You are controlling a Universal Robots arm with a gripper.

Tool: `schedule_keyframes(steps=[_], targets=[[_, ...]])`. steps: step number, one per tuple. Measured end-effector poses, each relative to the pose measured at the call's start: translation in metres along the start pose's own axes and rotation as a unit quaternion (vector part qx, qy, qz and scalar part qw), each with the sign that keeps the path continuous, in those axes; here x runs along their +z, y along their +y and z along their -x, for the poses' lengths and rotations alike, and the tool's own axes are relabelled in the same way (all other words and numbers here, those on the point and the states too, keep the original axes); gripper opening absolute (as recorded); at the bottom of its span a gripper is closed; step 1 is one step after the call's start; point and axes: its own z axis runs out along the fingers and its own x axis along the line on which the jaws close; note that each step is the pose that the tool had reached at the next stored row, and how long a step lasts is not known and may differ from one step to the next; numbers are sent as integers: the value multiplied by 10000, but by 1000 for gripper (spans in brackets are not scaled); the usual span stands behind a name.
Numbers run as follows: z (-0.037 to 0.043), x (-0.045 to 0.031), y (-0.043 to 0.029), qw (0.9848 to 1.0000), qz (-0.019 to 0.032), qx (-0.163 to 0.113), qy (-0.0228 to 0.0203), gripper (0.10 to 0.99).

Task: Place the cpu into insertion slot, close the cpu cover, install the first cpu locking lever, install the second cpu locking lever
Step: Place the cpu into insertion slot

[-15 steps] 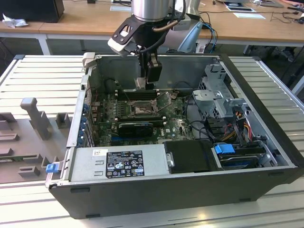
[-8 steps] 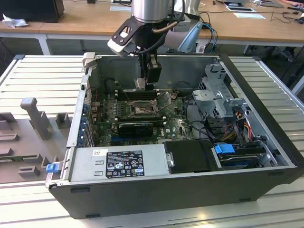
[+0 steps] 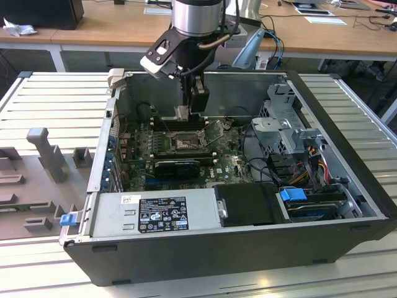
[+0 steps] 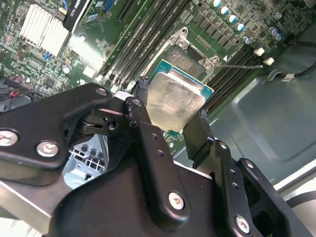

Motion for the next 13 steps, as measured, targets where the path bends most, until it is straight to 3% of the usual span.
schedule_keyframes(steps=[4,13], targets=[[3,78,-1,10000,-23,86,2,533],[5,136,-1,9994,-11,341,28,533]])
